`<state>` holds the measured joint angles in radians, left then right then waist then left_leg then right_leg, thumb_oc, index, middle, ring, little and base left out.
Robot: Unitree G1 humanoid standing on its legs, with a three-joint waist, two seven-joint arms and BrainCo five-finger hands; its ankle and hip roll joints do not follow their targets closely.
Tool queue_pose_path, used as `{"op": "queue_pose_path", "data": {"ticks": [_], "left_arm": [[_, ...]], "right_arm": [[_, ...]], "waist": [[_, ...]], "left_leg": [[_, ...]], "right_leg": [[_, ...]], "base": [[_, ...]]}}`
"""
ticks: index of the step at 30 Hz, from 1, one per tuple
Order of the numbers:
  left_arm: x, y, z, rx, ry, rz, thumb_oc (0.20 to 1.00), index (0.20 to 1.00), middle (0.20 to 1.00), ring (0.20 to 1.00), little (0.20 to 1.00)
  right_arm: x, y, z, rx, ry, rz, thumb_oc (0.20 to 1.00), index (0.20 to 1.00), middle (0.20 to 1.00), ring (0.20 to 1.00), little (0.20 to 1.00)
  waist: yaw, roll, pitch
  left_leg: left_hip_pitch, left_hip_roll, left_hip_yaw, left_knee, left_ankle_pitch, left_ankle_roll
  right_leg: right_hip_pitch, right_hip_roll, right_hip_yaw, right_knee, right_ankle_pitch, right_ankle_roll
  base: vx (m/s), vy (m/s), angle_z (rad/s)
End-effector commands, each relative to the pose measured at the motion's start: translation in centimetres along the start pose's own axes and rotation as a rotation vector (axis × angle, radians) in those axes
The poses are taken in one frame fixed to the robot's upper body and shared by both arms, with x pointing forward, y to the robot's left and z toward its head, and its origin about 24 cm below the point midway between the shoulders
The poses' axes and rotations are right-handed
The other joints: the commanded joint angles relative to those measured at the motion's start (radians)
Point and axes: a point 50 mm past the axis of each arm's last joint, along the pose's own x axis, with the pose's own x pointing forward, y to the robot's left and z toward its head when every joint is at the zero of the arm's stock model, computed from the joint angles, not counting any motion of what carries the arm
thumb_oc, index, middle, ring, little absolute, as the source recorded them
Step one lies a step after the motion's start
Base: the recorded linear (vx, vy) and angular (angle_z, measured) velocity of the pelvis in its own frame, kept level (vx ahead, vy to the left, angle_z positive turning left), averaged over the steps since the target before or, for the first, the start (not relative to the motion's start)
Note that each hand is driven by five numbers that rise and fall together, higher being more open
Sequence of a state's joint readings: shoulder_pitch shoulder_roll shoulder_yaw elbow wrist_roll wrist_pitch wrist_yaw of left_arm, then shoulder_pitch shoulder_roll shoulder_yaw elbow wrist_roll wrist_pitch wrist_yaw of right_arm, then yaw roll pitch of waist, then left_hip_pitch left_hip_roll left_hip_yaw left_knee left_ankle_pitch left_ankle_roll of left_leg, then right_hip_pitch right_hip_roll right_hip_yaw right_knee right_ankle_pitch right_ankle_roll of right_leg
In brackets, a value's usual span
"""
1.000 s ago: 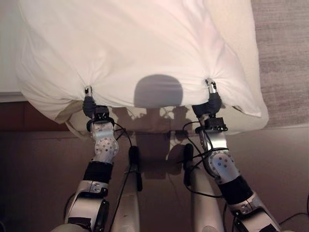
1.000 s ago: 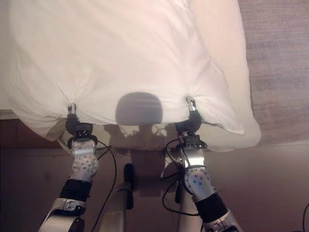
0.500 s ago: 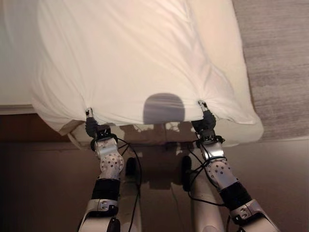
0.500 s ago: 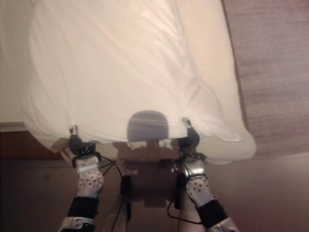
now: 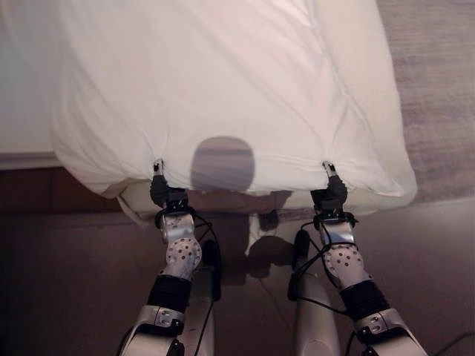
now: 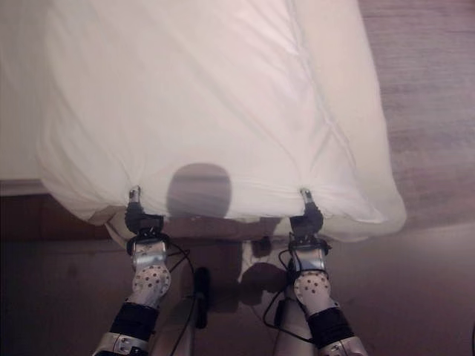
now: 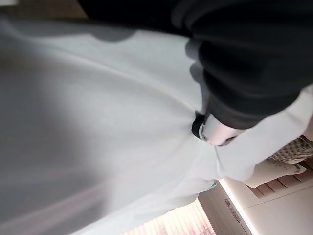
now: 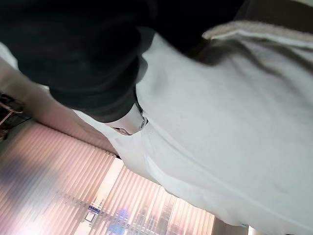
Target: Make the bed
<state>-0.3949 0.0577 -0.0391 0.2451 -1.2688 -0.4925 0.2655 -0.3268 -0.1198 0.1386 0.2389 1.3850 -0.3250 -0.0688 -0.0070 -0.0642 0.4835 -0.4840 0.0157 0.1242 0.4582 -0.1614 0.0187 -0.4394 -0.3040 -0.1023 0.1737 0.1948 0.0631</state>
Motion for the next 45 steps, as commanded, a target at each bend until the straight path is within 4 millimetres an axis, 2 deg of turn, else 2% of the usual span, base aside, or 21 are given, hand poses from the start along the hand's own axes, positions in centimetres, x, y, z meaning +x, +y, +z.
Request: {"op": "queue_pose_path", "data": {"ticks": [1, 2, 5, 9, 11, 12, 17, 19, 20, 26, 28, 30, 31, 32, 34, 35, 37, 38, 39, 42, 45], "left_arm": [[0.0, -1.2, 5.0, 0.042, -0.206, -0.106, 0.2, 0.2, 0.2, 0.2, 0.2], [0.0, -1.2, 5.0, 0.042, -0.207, -0.106, 0.2, 0.2, 0.2, 0.2, 0.2], [-0.4, -0.5, 4.2, 0.094, -0.171, -0.073, 0.2, 0.2, 0.2, 0.2, 0.2], [-1.1, 0.1, 3.7, 0.073, -0.154, -0.042, 0.2, 0.2, 0.2, 0.2, 0.2], [-1.4, 0.6, 3.7, 0.054, -0.162, -0.017, 0.2, 0.2, 0.2, 0.2, 0.2], [-1.4, 0.3, 3.1, 0.04, -0.147, -0.017, 0.2, 0.2, 0.2, 0.2, 0.2], [-1.7, 0.6, 3.5, 0.073, -0.162, -0.017, 0.2, 0.2, 0.2, 0.2, 0.2], [-1.8, 0.8, 3.8, 0.078, -0.173, -0.008, 0.2, 0.2, 0.2, 0.2, 0.2], [-1.8, 0.8, 4.2, 0.078, -0.194, -0.008, 0.2, 0.2, 0.2, 0.2, 0.2], [-1.7, 1.0, 5.2, 0.101, -0.235, -0.003, 0.2, 0.2, 0.2, 0.2, 0.2], [-1.6, 0.9, 5.4, 0.109, -0.242, -0.009, 0.2, 0.2, 0.2, 0.2, 0.2], [-1.4, 0.3, 4.8, 0.104, -0.213, -0.053, 0.2, 0.2, 0.2, 0.2, 0.2], [-1.4, 0.3, 4.8, 0.104, -0.213, -0.054, 0.2, 0.2, 0.2, 0.2, 0.2], [-1.3, 0.2, 4.4, 0.119, -0.19, -0.067, 0.2, 0.2, 0.2, 0.2, 0.2], [-1.3, 0.2, 4.4, 0.119, -0.19, -0.068, 0.2, 0.2, 0.2, 0.2, 0.2], [-1.4, 1.1, 4.8, 0.151, -0.197, -0.041, 0.2, 0.2, 0.2, 0.2, 0.2], [-1.2, 1.5, 5.4, 0.165, -0.225, -0.028, 0.2, 0.2, 0.2, 0.2, 0.2], [-1.3, 1.8, 5.4, 0.149, -0.233, -0.004, 0.2, 0.2, 0.2, 0.2, 0.2], [-1.3, 1.8, 5.4, 0.149, -0.233, -0.005, 0.2, 0.2, 0.2, 0.2, 0.2], [-1.6, 2.9, 5.3, 0.154, -0.236, 0.066, 0.2, 0.2, 0.2, 0.2, 0.2], [-1.8, 3.7, 4.6, 0.19, -0.207, 0.127, 0.2, 0.2, 0.2, 0.2, 0.2]], "right_arm": [[-1.1, -1.6, 4.0, -0.089, -0.157, 0.006, 0.2, 0.2, 0.2, 0.2, 0.2], [-1.1, -1.6, 4.0, -0.089, -0.156, 0.006, 0.2, 0.2, 0.2, 0.2, 0.2], [-1.7, -2.6, 4.1, -0.136, -0.142, -0.005, 0.2, 0.2, 0.2, 0.2, 0.2], [-2.1, -3.4, 4.5, -0.162, -0.135, -0.033, 0.2, 0.2, 0.2, 0.2, 0.2], [-2.0, -3.5, 5.2, -0.2, -0.146, -0.04, 0.2, 0.2, 0.2, 0.2, 0.2], [-2.0, -3.6, 5.9, -0.207, -0.164, -0.043, 0.2, 0.2, 0.2, 0.2, 0.2], [-1.8, -3.8, 6.0, -0.246, -0.154, -0.051, 0.2, 0.2, 0.2, 0.2, 0.2], [-1.8, -3.9, 6.3, -0.247, -0.17, -0.058, 0.2, 0.2, 0.2, 0.2, 0.2], [-1.9, -4.1, 6.5, -0.251, -0.177, -0.068, 0.2, 0.2, 0.2, 0.2, 0.2], [-2.0, -4.4, 6.6, -0.239, -0.198, -0.091, 0.2, 0.2, 0.2, 0.2, 0.2], [-1.9, -4.3, 6.3, -0.236, -0.187, -0.091, 0.2, 0.2, 0.2, 0.2, 0.2], [-2.0, -3.8, 5.7, -0.226, -0.172, -0.065, 0.2, 0.2, 0.2, 0.2, 0.2], [-2.0, -3.8, 5.7, -0.226, -0.172, -0.065, 0.2, 0.2, 0.2, 0.2, 0.2], [-2.2, -3.9, 5.5, -0.211, -0.172, -0.068, 0.2, 0.2, 0.2, 0.2, 0.2], [-2.2, -3.9, 5.5, -0.21, -0.172, -0.068, 0.2, 0.2, 0.2, 0.2, 0.2], [-2.0, -3.6, 4.6, -0.215, -0.147, -0.061, 0.2, 0.2, 0.2, 0.2, 0.2], [-2.1, -3.6, 3.9, -0.215, -0.113, -0.04, 0.2, 0.2, 0.2, 0.2, 0.2], [-2.1, -4.0, 3.8, -0.215, -0.104, -0.054, 0.2, 0.2, 0.2, 0.2, 0.2], [-2.1, -4.0, 3.8, -0.215, -0.104, -0.053, 0.2, 0.2, 0.2, 0.2, 0.2], [-2.4, -4.8, 3.4, -0.215, -0.086, -0.078, 0.2, 0.2, 0.2, 0.2, 0.2], [-2.8, -5.6, 3.4, -0.228, -0.087, -0.116, 0.2, 0.2, 0.2, 0.2, 0.2]], "waist": [[-0.028, 0.019, -0.082], [-0.028, 0.017, -0.084], [-0.035, 0.013, -0.097], [-0.042, 0.039, -0.109], [-0.042, 0.047, -0.098], [-0.048, 0.05, -0.078], [-0.042, 0.051, -0.094], [-0.05, 0.046, -0.102], [-0.042, 0.045, -0.112], [-0.009, 0.06, -0.128], [0.003, 0.057, -0.133], [-0.01, 0.034, -0.121], [-0.009, 0.032, -0.122], [-0.009, 0.021, -0.115], [-0.012, 0.019, -0.119], [0.013, 0.018, -0.121], [0.011, 0.015, -0.127], [0.006, 0.02, -0.126], [0.006, 0.017, -0.128], [0.004, 0.007, -0.127], [-0.007, 0.008, -0.139]], "left_leg": [[0.057, -0.042, -0.063, -0.225, 0.108, -0.034], [0.056, -0.044, -0.062, -0.23, 0.114, -0.034], [0.087, -0.109, -0.069, -0.3, 0.139, -0.015], [0.068, -0.121, -0.068, -0.247, 0.122, -0.018], [0.037, -0.105, -0.038, -0.131, 0.115, -0.052], [-0.03, -0.05, 0.003, 0.022, 0.181, -0.116], [-0.017, -0.058, -0.091, -0.008, 0.142, -0.077], [0.009, 0.013, -0.115, -0.093, 0.142, -0.067], [0.054, 0.109, -0.164, -0.232, 0.202, -0.072], [0.114, 0.236, -0.287, -0.493, 0.381, -0.151], [0.115, 0.215, -0.312, -0.457, 0.346, -0.156], [0.066, 0.124, -0.227, -0.251, 0.173, -0.129], [0.061, 0.123, -0.226, -0.248, 0.174, -0.128], [0.008, 0.041, -0.205, -0.114, 0.1, -0.094], [0.0, 0.037, -0.206, -0.112, 0.104, -0.092], [0.004, 0.03, -0.142, -0.084, 0.056, -0.063], [0.025, 0.005, -0.11, -0.128, 0.068, -0.046], [0.06, -0.02, -0.095, -0.183, 0.086, -0.039], [0.059, -0.023, -0.093, -0.188, 0.092, -0.039], [0.119, -0.078, -0.066, -0.303, 0.135, -0.031], [0.141, -0.115, -0.063, -0.362, 0.169, -0.033]], "right_leg": [[-0.05, 0.238, 0.048, 0.029, -0.143, 0.057], [-0.055, 0.236, 0.049, 0.032, -0.142, 0.057], [-0.063, 0.376, 0.081, 0.093, -0.183, 0.019], [-0.018, 0.35, 0.103, 0.052, -0.189, 0.0], [0.012, 0.339, 0.091, 0.034, -0.187, -0.01], [0.031, 0.319, 0.071, 0.034, -0.194, -0.026], [0.022, 0.319, 0.075, 0.058, -0.209, -0.025], [0.01, 0.298, 0.092, 0.067, -0.214, -0.018], [-0.008, 0.269, 0.107, 0.081, -0.226, -0.01], [-0.064, 0.237, 0.15, 0.169, -0.261, 0.021], [-0.058, 0.205, 0.173, 0.159, -0.247, 0.049], [-0.001, 0.078, 0.203, 0.049, -0.152, 0.114], [-0.004, 0.076, 0.205, 0.045, -0.148, 0.116], [0.042, -0.021, 0.195, -0.081, 0.011, 0.131], [0.038, -0.025, 0.194, -0.087, 0.016, 0.133], [0.07, -0.104, 0.019, -0.206, 0.114, 0.131], [0.081, -0.034, -0.008, -0.149, -0.004, 0.094], [0.062, 0.068, 0.022, -0.094, -0.086, 0.074], [0.057, 0.065, 0.024, -0.092, -0.085, 0.074], [0.04, 0.249, 0.021, 0.0, -0.167, 0.038], [0.053, 0.341, 0.056, -0.008, -0.186, 0.009]], "base": [[-0.03, 0.231, -0.1], [-0.01, 0.211, 0.0], [0.0, 0.059, 0.26], [0.01, -0.032, 0.12], [-0.05, -0.166, 0.11], [-0.06, -0.143, 0.27], [-0.04, -0.057, 0.42], [-0.01, 0.13, 0.04], [0.01, 0.184, 0.13], [0.01, 0.374, -0.03], [0.01, 0.485, -0.11], [0.02, 0.733, -0.22], [0.04, 0.925, -0.04], [0.01, 0.508, 0.18], [0.01, 0.497, 0.37], [-0.02, 0.733, -0.3], [-0.03, 0.818, -1.09], [-0.03, 0.458, -0.78], [-0.03, 0.402, -0.37], [-0.04, 0.266, -0.05], [0.0, 0.111, -0.05]]}}
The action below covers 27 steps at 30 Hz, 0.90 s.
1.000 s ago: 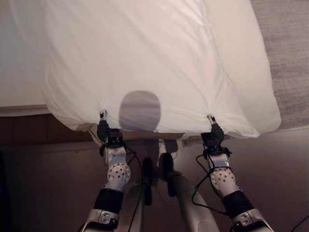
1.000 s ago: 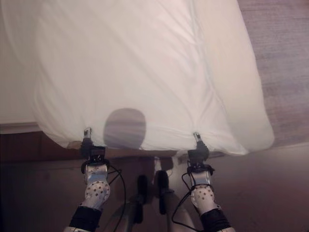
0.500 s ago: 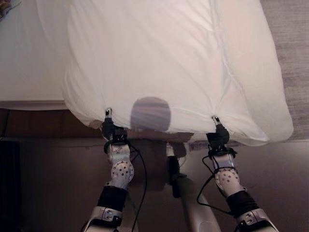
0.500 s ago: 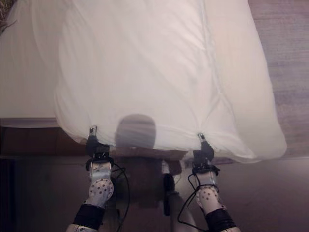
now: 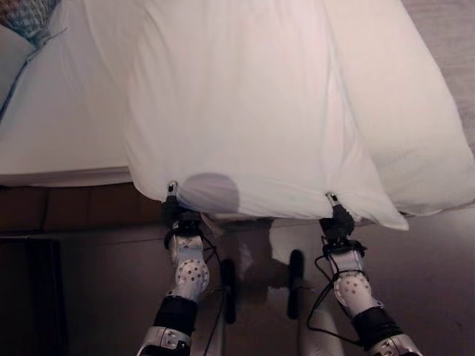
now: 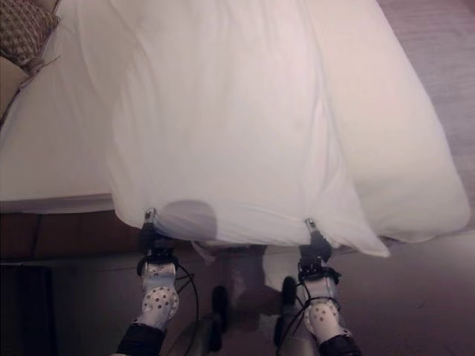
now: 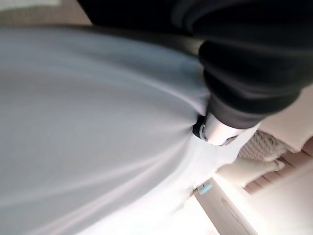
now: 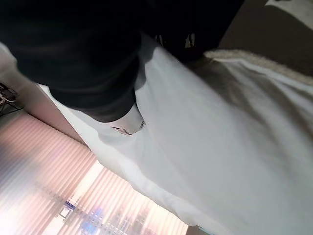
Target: Make the bed
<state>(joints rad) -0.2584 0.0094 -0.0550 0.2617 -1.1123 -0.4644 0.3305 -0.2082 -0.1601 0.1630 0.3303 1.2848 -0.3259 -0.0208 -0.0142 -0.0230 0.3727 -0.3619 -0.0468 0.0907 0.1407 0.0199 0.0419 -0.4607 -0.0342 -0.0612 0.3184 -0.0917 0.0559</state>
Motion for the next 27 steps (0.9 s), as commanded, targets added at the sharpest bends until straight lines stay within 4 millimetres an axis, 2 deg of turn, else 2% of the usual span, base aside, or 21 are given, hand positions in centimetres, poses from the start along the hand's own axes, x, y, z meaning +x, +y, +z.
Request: {"op": "queue_pose_path", "data": {"ticks": [1, 2, 6, 7, 8, 9, 10, 11, 12, 13, 14, 15, 17, 18, 19, 21, 22, 23, 25, 26, 27], "left_arm": [[0.5, 0.5, 4.7, 0.006, -0.215, 0.023, 0.2, 0.2, 0.2, 0.2, 0.2], [0.5, 0.5, 4.7, 0.005, -0.215, 0.024, 0.2, 0.2, 0.2, 0.2, 0.2], [0.1, 1.3, 3.3, -0.018, -0.17, 0.085, 0.2, 0.2, 0.2, 0.2, 0.2], [0.0, 1.4, 2.9, -0.026, -0.158, 0.097, 0.2, 0.2, 0.2, 0.2, 0.2], [-0.1, 1.3, 2.3, -0.037, -0.137, 0.101, 0.2, 0.2, 0.2, 0.2, 0.2], [-0.1, 1.3, 2.3, -0.037, -0.137, 0.1, 0.2, 0.2, 0.2, 0.2, 0.2], [0.0, 1.2, 2.2, -0.028, -0.136, 0.099, 0.2, 0.2, 0.2, 0.2, 0.2], [0.0, 1.5, 2.1, -0.035, -0.136, 0.115, 0.2, 0.2, 0.2, 0.2, 0.2], [0.0, 1.9, 2.1, -0.043, -0.138, 0.136, 0.2, 0.2, 0.2, 0.2, 0.2], [0.0, 2.3, 2.1, -0.037, -0.141, 0.164, 0.2, 0.2, 0.2, 0.2, 0.2], [0.0, 2.9, 2.2, -0.039, -0.151, 0.2, 0.2, 0.2, 0.2, 0.2, 0.2], [-0.1, 3.3, 2.2, -0.04, -0.155, 0.219, 0.2, 0.2, 0.2, 0.2, 0.2], [0.0, 4.3, 2.3, -0.018, -0.164, 0.272, 0.2, 0.2, 0.2, 0.2, 0.2], [0.2, 5.3, 2.1, -0.044, -0.17, 0.355, 0.2, 0.2, 0.2, 0.2, 0.2], [0.4, 5.4, 2.1, -0.014, -0.169, 0.359, 0.2, 0.2, 0.2, 0.2, 0.2], [1.0, 6.9, 1.7, 0.032, -0.153, 0.451, 0.2, 0.2, 0.2, 0.2, 0.2], [1.1, 7.0, 1.6, 0.054, -0.15, 0.452, 0.2, 0.2, 0.2, 0.2, 0.2], [1.1, 8.0, 1.6, 0.1, -0.141, 0.5, 0.2, 0.2, 0.2, 0.2, 0.2], [1.1, 8.1, 1.4, 0.093, -0.141, 0.516, 0.2, 0.2, 0.2, 0.2, 0.2], [1.2, 9.4, 0.9, 0.15, -0.107, 0.589, 0.2, 0.2, 0.2, 0.2, 0.2], [1.3, 9.3, 0.9, 0.148, -0.108, 0.587, 0.2, 0.2, 0.2, 0.2, 0.2]], "right_arm": [[-0.4, -1.8, 3.0, -0.055, -0.122, -0.039, 0.2, 0.2, 0.2, 0.2, 0.2], [-0.4, -1.8, 3.0, -0.056, -0.122, -0.039, 0.2, 0.2, 0.2, 0.2, 0.2], [-0.4, -3.0, 3.5, -0.105, -0.123, -0.097, 0.2, 0.2, 0.2, 0.2, 0.2], [-0.3, -3.1, 3.7, -0.112, -0.125, -0.101, 0.2, 0.2, 0.2, 0.2, 0.2], [-0.3, -3.4, 4.3, -0.131, -0.138, -0.121, 0.2, 0.2, 0.2, 0.2, 0.2], [-0.3, -3.4, 4.3, -0.132, -0.138, -0.121, 0.2, 0.2, 0.2, 0.2, 0.2], [-0.2, -3.6, 4.6, -0.159, -0.142, -0.127, 0.2, 0.2, 0.2, 0.2, 0.2], [-0.1, -3.6, 4.6, -0.182, -0.138, -0.133, 0.2, 0.2, 0.2, 0.2, 0.2], [0.0, -3.6, 4.4, -0.193, -0.131, -0.138, 0.2, 0.2, 0.2, 0.2, 0.2], [0.0, -3.8, 4.2, -0.198, -0.122, -0.148, 0.2, 0.2, 0.2, 0.2, 0.2], [0.0, -4.0, 4.0, -0.2, -0.114, -0.157, 0.2, 0.2, 0.2, 0.2, 0.2], [0.0, -4.2, 3.8, -0.204, -0.103, -0.162, 0.2, 0.2, 0.2, 0.2, 0.2], [0.0, -4.8, 3.3, -0.221, -0.078, -0.186, 0.2, 0.2, 0.2, 0.2, 0.2], [-0.1, -5.2, 2.4, -0.202, -0.044, -0.211, 0.2, 0.2, 0.2, 0.2, 0.2], [-0.1, -5.3, 2.1, -0.201, -0.032, -0.214, 0.2, 0.2, 0.2, 0.2, 0.2], [-0.3, -6.4, 1.5, -0.269, 0.019, -0.252, 0.2, 0.2, 0.2, 0.2, 0.2], [-0.3, -6.5, 0.9, -0.276, 0.047, -0.262, 0.2, 0.2, 0.2, 0.2, 0.2], [0.0, -6.5, 0.4, -0.305, 0.071, -0.263, 0.2, 0.2, 0.2, 0.2, 0.2], [-0.1, -6.8, -0.2, -0.331, 0.111, -0.266, 0.2, 0.2, 0.2, 0.2, 0.2], [-0.4, -7.9, -0.6, -0.416, 0.163, -0.309, 0.2, 0.2, 0.2, 0.2, 0.2], [-0.3, -7.9, -0.6, -0.417, 0.163, -0.307, 0.2, 0.2, 0.2, 0.2, 0.2]], "waist": [[-0.004, -0.02, -0.03], [-0.005, -0.019, -0.031], [-0.011, 0.028, -0.028], [-0.014, 0.036, -0.027], [-0.023, 0.051, -0.019], [-0.025, 0.054, -0.02], [-0.013, 0.059, -0.009], [-0.008, 0.055, -0.006], [-0.009, 0.05, -0.005], [-0.008, 0.043, -0.005], [-0.012, 0.034, -0.004], [-0.013, 0.029, -0.009], [-0.003, 0.022, -0.015], [0.001, 0.023, -0.012], [-0.005, 0.029, -0.011], [-0.018, 0.051, -0.013], [-0.01, 0.055, -0.012], [-0.005, 0.055, -0.007], [-0.005, 0.053, -0.004], [-0.015, 0.047, 0.015], [-0.014, 0.045, 0.016]], "left_leg": [[0.024, -0.068, -0.039, -0.046, -0.008, -0.052], [0.023, -0.068, -0.039, -0.045, -0.009, -0.052], [-0.007, -0.071, -0.034, 0.014, -0.016, -0.057], [-0.016, -0.071, -0.025, 0.029, -0.012, -0.068], [-0.074, -0.065, -0.003, 0.133, 0.033, -0.126], [-0.08, -0.064, -0.005, 0.142, 0.03, -0.128], [-0.104, -0.073, -0.04, 0.192, 0.066, -0.158], [-0.104, -0.08, -0.071, 0.2, 0.057, -0.158], [-0.099, -0.078, -0.09, 0.194, 0.037, -0.14], [-0.097, -0.06, -0.102, 0.186, 0.015, -0.116], [-0.093, -0.018, -0.108, 0.172, 0.0, -0.101], [-0.091, 0.017, -0.12, 0.146, 0.007, -0.094], [-0.078, 0.072, -0.19, 0.057, 0.051, -0.092], [-0.052, 0.115, -0.232, -0.028, 0.096, -0.104], [-0.043, 0.143, -0.214, -0.074, 0.126, -0.118], [0.016, 0.191, -0.088, -0.19, 0.15, -0.142], [0.022, 0.187, -0.119, -0.194, 0.148, -0.143], [0.012, 0.178, -0.14, -0.19, 0.142, -0.141], [0.007, 0.172, -0.137, -0.183, 0.126, -0.136], [-0.033, 0.135, -0.074, -0.079, 0.079, -0.125], [-0.037, 0.134, -0.071, -0.069, 0.073, -0.123]], "right_leg": [[0.075, 0.093, 0.042, -0.156, 0.099, 0.003], [0.074, 0.093, 0.042, -0.155, 0.098, 0.003], [0.083, 0.068, 0.06, -0.181, 0.117, 0.008], [0.087, 0.06, 0.057, -0.189, 0.119, 0.008], [0.109, 0.034, 0.044, -0.218, 0.115, 0.001], [0.108, 0.035, 0.04, -0.219, 0.116, 0.0], [0.11, 0.037, 0.044, -0.215, 0.112, -0.01], [0.109, 0.038, 0.048, -0.208, 0.113, -0.016], [0.105, 0.039, 0.051, -0.196, 0.108, -0.015], [0.101, 0.039, 0.056, -0.183, 0.102, -0.015], [0.096, 0.033, 0.063, -0.17, 0.092, -0.016], [0.088, 0.027, 0.067, -0.167, 0.09, -0.016], [0.068, 0.026, 0.081, -0.152, 0.086, -0.012], [0.056, 0.036, 0.09, -0.124, 0.069, -0.015], [0.042, 0.034, 0.085, -0.113, 0.069, -0.014], [0.022, 0.012, 0.049, -0.087, 0.055, 0.001], [0.008, 0.017, 0.055, -0.08, 0.062, 0.006], [-0.012, 0.016, 0.07, -0.071, 0.072, 0.013], [-0.02, 0.01, 0.08, -0.068, 0.078, 0.021], [-0.02, -0.043, 0.096, -0.08, 0.104, 0.049], [-0.02, -0.044, 0.099, -0.081, 0.105, 0.051]], "base": [[-0.01, 0.028, 0.08], [-0.03, 0.019, 0.17], [-0.06, -0.04, 0.15], [-0.11, -0.146, 0.09], [-0.09, -0.106, 0.12], [-0.1, -0.093, 0.45], [-0.07, -0.038, 0.57], [-0.07, -0.059, 0.53], [-0.05, -0.074, 0.13], [-0.04, -0.081, -0.12], [-0.03, -0.051, -0.14], [-0.01, -0.004, -0.11], [0.02, 0.06, -0.11], [0.0, 0.099, -0.12], [0.0, 0.128, -0.1], [-0.01, 0.204, 0.08], [-0.02, 0.299, 0.19], [-0.03, 0.318, 0.14], [-0.02, 0.331, -0.12], [0.0, 0.325, -0.33], [0.02, 0.443, -0.24]]}}
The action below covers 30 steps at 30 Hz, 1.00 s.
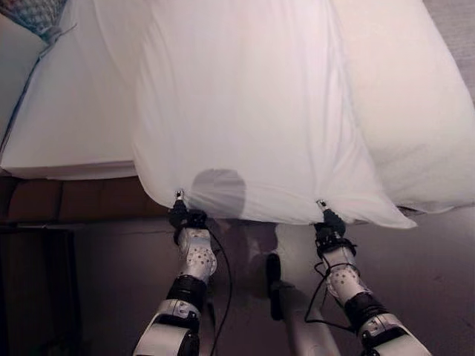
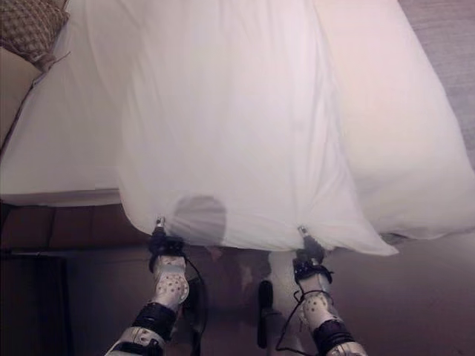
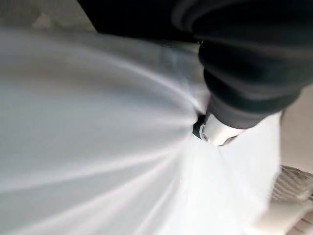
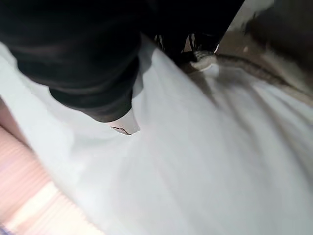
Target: Make the bed
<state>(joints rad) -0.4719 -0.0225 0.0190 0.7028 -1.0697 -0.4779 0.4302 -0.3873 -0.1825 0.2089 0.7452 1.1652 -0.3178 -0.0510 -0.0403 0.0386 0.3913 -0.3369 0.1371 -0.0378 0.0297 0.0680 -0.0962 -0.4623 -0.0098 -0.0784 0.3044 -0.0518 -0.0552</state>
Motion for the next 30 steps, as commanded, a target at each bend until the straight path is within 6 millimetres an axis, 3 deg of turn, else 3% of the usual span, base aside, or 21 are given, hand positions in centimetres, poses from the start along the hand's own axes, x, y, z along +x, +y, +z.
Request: {"op": "queue_pose_path", "data": {"ticks": [1, 8, 9, 14, 17, 21, 22, 23, 24, 30], "left_arm": [[0.6, 8.0, 2.8, 0.011, -0.131, 0.339, 0.2, 0.2, 0.2, 0.2, 0.2], [0.7, 11.8, 1.8, 0.155, -0.038, 0.525, 0.2, 0.2, 0.2, 0.2, 0.2], [0.6, 13.0, 1.8, 0.172, -0.012, 0.61, 0.2, 0.2, 0.2, 0.2, 0.2], [0.1, 14.9, 1.9, 0.243, 0.029, 0.75, 0.2, 0.2, 0.2, 0.2, 0.2], [-1.3, 18.0, 2.0, 0.345, 0.102, 0.908, 0.2, 0.2, 0.2, 0.2, 0.2], [-2.4, 19.8, 1.8, 0.397, 0.151, 0.989, 0.2, 0.2, 0.2, 0.2, 0.2], [-2.8, 20.2, 1.6, 0.418, 0.172, 0.995, 0.2, 0.2, 0.2, 0.2, 0.2], [-2.8, 20.3, 1.4, 0.426, 0.175, 0.962, 0.856, 0.856, 0.856, 0.856, 0.856], [-2.7, 20.0, 1.2, 0.461, 0.178, 0.911, 1.0, 1.0, 1.0, 1.0, 1.0], [-2.0, 18.4, 0.7, 0.518, 0.157, 0.659, 1.0, 1.0, 1.0, 1.0, 1.0]], "right_arm": [[-1.8, -5.4, -1.1, -0.197, 0.094, -0.143, 0.2, 0.2, 0.2, 0.2, 0.2], [-3.2, -8.5, -3.8, -0.382, 0.312, -0.233, 0.2, 0.2, 0.2, 0.2, 0.2], [-3.7, -9.3, -4.5, -0.422, 0.367, -0.273, 0.2, 0.2, 0.2, 0.2, 0.2], [-5.1, -11.1, -5.7, -0.554, 0.505, -0.331, 0.2, 0.2, 0.2, 0.2, 0.2], [-6.9, -13.2, -6.2, -0.673, 0.643, -0.352, 0.2, 0.2, 0.2, 0.2, 0.2], [-7.8, -14.3, -6.2, -0.69, 0.678, -0.391, 0.2, 0.2, 0.2, 0.2, 0.2], [-8.1, -14.7, -6.2, -0.675, 0.683, -0.41, 0.558, 0.558, 0.558, 0.558, 0.558], [-8.5, -15.0, -6.2, -0.657, 0.684, -0.422, 1.0, 1.0, 1.0, 1.0, 1.0], [-8.6, -15.2, -6.1, -0.657, 0.68, -0.424, 1.0, 1.0, 1.0, 1.0, 1.0], [-8.8, -15.3, -6.0, -0.669, 0.674, -0.412, 1.0, 1.0, 1.0, 1.0, 1.0]], "waist": [[0.009, -0.018, -0.002], [0.012, -0.022, 0.001], [0.01, -0.025, -0.001], [0.008, -0.034, -0.012], [0.007, -0.035, -0.031], [0.003, -0.037, -0.042], [0.001, -0.037, -0.043], [0.0, -0.036, -0.043], [0.0, -0.035, -0.043], [0.01, -0.03, -0.039]], "left_leg": [[-0.068, -0.059, 0.07, 0.064, 0.011, 0.019], [-0.073, -0.094, 0.119, 0.134, -0.05, 0.032], [-0.071, -0.096, 0.124, 0.141, -0.06, 0.034], [-0.063, -0.095, 0.132, 0.124, -0.058, 0.034], [-0.046, -0.09, 0.131, 0.095, -0.046, 0.028], [-0.036, -0.084, 0.127, 0.087, -0.041, 0.025], [-0.033, -0.081, 0.122, 0.087, -0.04, 0.024], [-0.024, -0.078, 0.117, 0.081, -0.038, 0.022], [-0.022, -0.077, 0.113, 0.079, -0.037, 0.022], [-0.013, -0.076, 0.089, 0.066, -0.026, 0.017]], "right_leg": [[-0.014, -0.084, 0.121, -0.077, 0.072, 0.168], [0.034, -0.159, 0.145, -0.168, 0.127, 0.206], [0.041, -0.169, 0.149, -0.182, 0.137, 0.21], [0.048, -0.183, 0.151, -0.207, 0.15, 0.212], [0.057, -0.188, 0.141, -0.221, 0.153, 0.21], [0.064, -0.183, 0.132, -0.22, 0.145, 0.207], [0.065, -0.181, 0.13, -0.215, 0.143, 0.206], [0.07, -0.176, 0.126, -0.208, 0.136, 0.205], [0.072, -0.176, 0.122, -0.206, 0.135, 0.205], [0.089, -0.175, 0.096, -0.205, 0.127, 0.206]], "base": [[0.04, 0.235, -0.05], [0.07, 0.222, -0.14], [0.06, 0.106, 0.03], [0.05, 0.03, -0.06], [0.05, -0.022, -0.04], [0.05, -0.041, -0.01], [0.04, -0.054, 0.01], [0.05, -0.075, 0.04], [0.04, -0.059, 0.05], [0.01, -0.054, 0.15]]}}
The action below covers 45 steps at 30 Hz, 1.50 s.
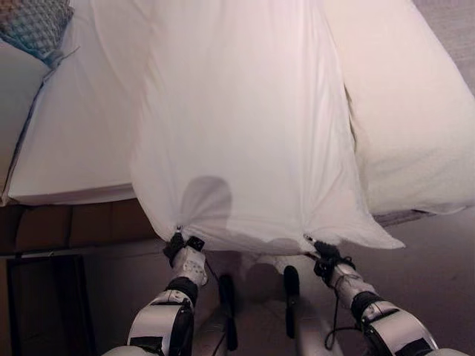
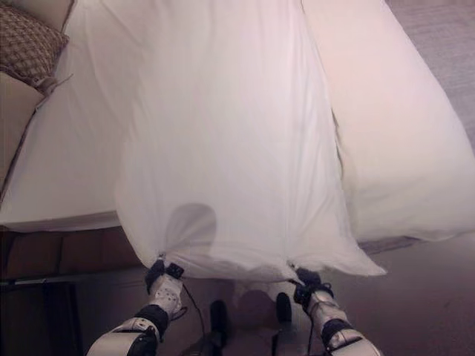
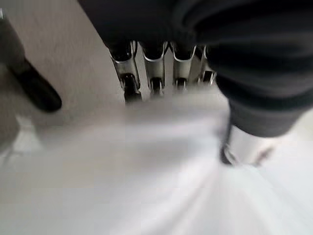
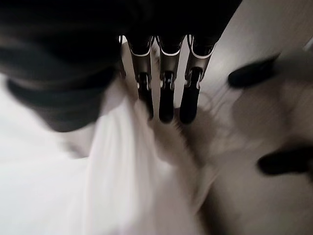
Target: Make the bed
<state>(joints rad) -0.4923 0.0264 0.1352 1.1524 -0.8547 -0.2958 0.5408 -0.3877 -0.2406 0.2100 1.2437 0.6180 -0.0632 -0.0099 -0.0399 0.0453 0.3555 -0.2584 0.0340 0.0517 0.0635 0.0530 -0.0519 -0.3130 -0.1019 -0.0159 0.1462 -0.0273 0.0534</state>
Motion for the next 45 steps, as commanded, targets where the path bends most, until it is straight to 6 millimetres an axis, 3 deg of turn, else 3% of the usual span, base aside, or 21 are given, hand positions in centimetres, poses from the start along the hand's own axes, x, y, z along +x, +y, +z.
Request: {"op": "queue_pose_path", "data": {"ticks": [1, 9, 10, 12, 15, 17, 18, 20, 21, 22, 23, 24, 27, 28, 29, 30, 31, 34, 37, 38, 45], "left_arm": [[1.2, 8.6, -1.9, 0.111, 0.024, 0.16, 1.0, 1.0, 1.0, 1.0, 1.0], [0.6, 8.0, -1.9, 0.225, -0.044, -0.036, 1.0, 1.0, 1.0, 1.0, 1.0], [0.1, 7.0, -1.0, 0.31, -0.112, -0.195, 1.0, 1.0, 1.0, 1.0, 1.0], [0.0, 7.2, -0.8, 0.349, -0.117, -0.249, 1.0, 1.0, 1.0, 1.0, 1.0], [-0.6, 7.1, 0.3, 0.654, -0.2, -0.494, 1.0, 1.0, 1.0, 1.0, 1.0], [-0.8, 6.6, 0.8, 0.661, -0.223, -0.534, 1.0, 1.0, 1.0, 1.0, 1.0], [-1.4, 5.1, 1.6, 0.8, -0.298, -0.674, 1.0, 1.0, 1.0, 1.0, 1.0], [-2.1, 3.6, 1.8, 0.877, -0.334, -0.805, 1.0, 1.0, 1.0, 1.0, 1.0], [-2.1, 3.6, 1.8, 0.877, -0.334, -0.805, 1.0, 1.0, 1.0, 1.0, 1.0], [-3.7, 1.3, 2.3, 0.979, -0.385, -1.009, 1.0, 1.0, 1.0, 1.0, 1.0], [-4.4, 0.0, 2.4, 0.983, -0.398, -1.087, 1.0, 1.0, 1.0, 1.0, 1.0], [-4.4, 0.0, 2.4, 0.983, -0.398, -1.087, 1.0, 1.0, 1.0, 1.0, 1.0], [-7.2, -4.0, 3.3, 0.962, -0.418, -1.343, 1.0, 1.0, 1.0, 1.0, 1.0], [-8.7, -6.3, 3.7, 1.0, -0.416, -1.475, 1.0, 1.0, 1.0, 1.0, 1.0], [-8.7, -6.3, 3.7, 1.0, -0.416, -1.475, 1.0, 1.0, 1.0, 1.0, 1.0], [-9.5, -8.3, 4.0, 0.963, -0.377, -1.549, 1.0, 1.0, 1.0, 1.0, 1.0], [-9.5, -8.3, 4.0, 0.963, -0.377, -1.549, 1.0, 1.0, 1.0, 1.0, 1.0], [-11.1, -11.1, 4.9, 0.956, -0.395, -1.638, 1.0, 1.0, 1.0, 1.0, 1.0], [-12.5, -14.5, 6.6, 0.937, -0.504, -1.635, 1.0, 1.0, 1.0, 1.0, 1.0], [-12.5, -14.5, 6.7, 0.937, -0.504, -1.635, 1.0, 1.0, 1.0, 1.0, 1.0], [-15.1, -18.8, 11.8, 0.905, -0.784, -1.539, 1.0, 1.0, 1.0, 1.0, 1.0]], "right_arm": [[-1.5, -2.1, -6.2, -0.01, 0.182, -0.066, 1.0, 1.0, 1.0, 1.0, 1.0], [-1.6, -1.6, -5.8, -0.008, 0.124, -0.005, 1.0, 1.0, 1.0, 1.0, 1.0], [-1.6, -1.4, -5.0, -0.047, 0.068, 0.038, 1.0, 1.0, 1.0, 1.0, 1.0], [-1.7, -1.4, -4.9, -0.054, 0.051, 0.048, 1.0, 1.0, 1.0, 1.0, 1.0], [-2.0, -0.6, -2.6, -0.103, -0.089, 0.123, 1.0, 1.0, 1.0, 1.0, 1.0], [-2.1, 0.0, -1.7, -0.119, -0.134, 0.151, 1.0, 1.0, 1.0, 1.0, 1.0], [-2.5, 0.9, 0.5, -0.161, -0.24, 0.209, 1.0, 1.0, 1.0, 1.0, 1.0], [-2.9, 1.9, 2.5, -0.199, -0.327, 0.282, 1.0, 1.0, 1.0, 1.0, 1.0], [-2.9, 1.9, 2.5, -0.199, -0.327, 0.282, 1.0, 1.0, 1.0, 1.0, 1.0], [-3.4, 2.7, 4.7, -0.224, -0.407, 0.379, 1.0, 1.0, 1.0, 1.0, 1.0], [-3.7, 3.4, 5.6, -0.224, -0.434, 0.429, 1.0, 1.0, 1.0, 1.0, 1.0], [-3.7, 3.4, 5.6, -0.224, -0.434, 0.429, 1.0, 1.0, 1.0, 1.0, 1.0], [-4.5, 5.7, 9.2, -0.284, -0.524, 0.583, 1.0, 1.0, 1.0, 1.0, 1.0], [-4.7, 7.1, 11.1, -0.327, -0.54, 0.67, 1.0, 1.0, 1.0, 1.0, 1.0], [-4.7, 7.1, 11.1, -0.327, -0.54, 0.67, 1.0, 1.0, 1.0, 1.0, 1.0], [-4.8, 8.7, 12.8, -0.361, -0.556, 0.73, 1.0, 1.0, 1.0, 1.0, 1.0], [-4.8, 8.7, 12.8, -0.361, -0.556, 0.73, 1.0, 1.0, 1.0, 1.0, 1.0], [-5.6, 10.9, 15.1, -0.362, -0.588, 0.822, 1.0, 1.0, 1.0, 1.0, 1.0], [-6.6, 13.3, 18.4, -0.303, -0.651, 0.89, 1.0, 1.0, 1.0, 1.0, 1.0], [-6.6, 13.3, 18.4, -0.303, -0.652, 0.89, 1.0, 1.0, 1.0, 1.0, 1.0], [-9.2, 16.2, 23.3, -0.261, -0.728, 1.008, 1.0, 1.0, 1.0, 1.0, 1.0]], "waist": [[0.013, -0.035, 0.0], [0.023, -0.029, 0.001], [0.026, -0.026, 0.006], [0.026, -0.024, 0.007], [0.025, -0.024, 0.009], [0.024, -0.024, 0.011], [0.021, -0.028, 0.013], [0.019, -0.03, 0.012], [0.019, -0.03, 0.013], [0.015, -0.03, 0.012], [0.012, -0.03, 0.011], [0.012, -0.03, 0.012], [0.008, -0.03, 0.014], [0.006, -0.03, 0.016], [0.005, -0.03, 0.017], [0.003, -0.031, 0.023], [0.003, -0.031, 0.023], [0.003, -0.031, 0.032], [0.002, -0.032, 0.039], [0.002, -0.032, 0.038], [-0.001, -0.039, 0.049]], "left_leg": [[-0.091, 0.026, -0.008, 0.031, -0.01, -0.027], [-0.092, 0.022, -0.028, 0.024, -0.005, -0.024], [-0.095, 0.021, -0.032, 0.021, 0.0, -0.025], [-0.097, 0.022, -0.035, 0.019, 0.002, -0.025], [-0.098, 0.024, -0.037, 0.021, 0.003, -0.026], [-0.1, 0.024, -0.037, 0.023, 0.002, -0.026], [-0.102, 0.024, -0.035, 0.029, -0.003, -0.027], [-0.106, 0.025, -0.031, 0.034, -0.006, -0.027], [-0.106, 0.025, -0.031, 0.035, -0.006, -0.027], [-0.11, 0.026, -0.026, 0.037, -0.01, -0.027], [-0.113, 0.027, -0.024, 0.04, -0.011, -0.028], [-0.113, 0.027, -0.023, 0.04, -0.012, -0.028], [-0.129, 0.028, -0.019, 0.056, -0.017, -0.029], [-0.147, 0.028, -0.019, 0.075, -0.02, -0.031], [-0.148, 0.028, -0.019, 0.076, -0.021, -0.031], [-0.174, 0.03, -0.017, 0.104, -0.025, -0.033], [-0.175, 0.03, -0.017, 0.105, -0.025, -0.033], [-0.22, 0.029, -0.023, 0.141, -0.029, -0.035], [-0.28, 0.028, -0.028, 0.186, -0.032, -0.04], [-0.282, 0.028, -0.028, 0.187, -0.032, -0.04], [-0.434, 0.03, -0.036, 0.313, -0.058, -0.044]], "right_leg": [[-0.056, -0.082, 0.029, -0.044, 0.1, 0.097], [-0.051, -0.086, 0.017, -0.044, 0.098, 0.099], [-0.052, -0.085, 0.016, -0.048, 0.101, 0.101], [-0.051, -0.085, 0.013, -0.049, 0.1, 0.101], [-0.049, -0.084, 0.01, -0.049, 0.096, 0.104], [-0.051, -0.082, 0.01, -0.047, 0.094, 0.103], [-0.055, -0.08, 0.013, -0.041, 0.091, 0.104], [-0.063, -0.077, 0.017, -0.037, 0.092, 0.106], [-0.063, -0.077, 0.018, -0.037, 0.091, 0.106], [-0.071, -0.075, 0.022, -0.034, 0.09, 0.108], [-0.079, -0.074, 0.025, -0.03, 0.089, 0.108], [-0.079, -0.074, 0.025, -0.029, 0.089, 0.108], [-0.103, -0.068, 0.03, -0.013, 0.084, 0.107], [-0.121, -0.064, 0.032, 0.004, 0.079, 0.105], [-0.122, -0.064, 0.032, 0.005, 0.079, 0.105], [-0.148, -0.058, 0.035, 0.028, 0.075, 0.103], [-0.149, -0.058, 0.035, 0.028, 0.075, 0.103], [-0.19, -0.052, 0.038, 0.057, 0.072, 0.098], [-0.25, -0.042, 0.041, 0.105, 0.06, 0.09], [-0.252, -0.042, 0.041, 0.106, 0.06, 0.09], [-0.413, -0.037, 0.048, 0.245, 0.034, 0.078]], "base": [[0.0, -0.02, 0.16], [0.01, -0.025, 0.11], [0.0, -0.019, -0.05], [0.0, 0.0, 0.0], [0.01, -0.016, 0.04], [0.0, 0.0, 0.0], [0.0, 0.0, 0.0], [0.0, 0.0, 0.0], [0.0, 0.0, 0.0], [0.0, 0.0, 0.0], [0.0, 0.0, 0.0], [0.0, 0.011, -0.06], [-0.02, 0.005, -0.05], [-0.03, -0.004, -0.03], [-0.06, -0.011, -0.02], [-0.04, -0.007, -0.01], [-0.06, -0.014, -0.01], [-0.06, -0.022, -0.01], [-0.06, -0.025, 0.06], [-0.06, -0.017, 0.04], [-0.06, 0.004, 0.05]]}}
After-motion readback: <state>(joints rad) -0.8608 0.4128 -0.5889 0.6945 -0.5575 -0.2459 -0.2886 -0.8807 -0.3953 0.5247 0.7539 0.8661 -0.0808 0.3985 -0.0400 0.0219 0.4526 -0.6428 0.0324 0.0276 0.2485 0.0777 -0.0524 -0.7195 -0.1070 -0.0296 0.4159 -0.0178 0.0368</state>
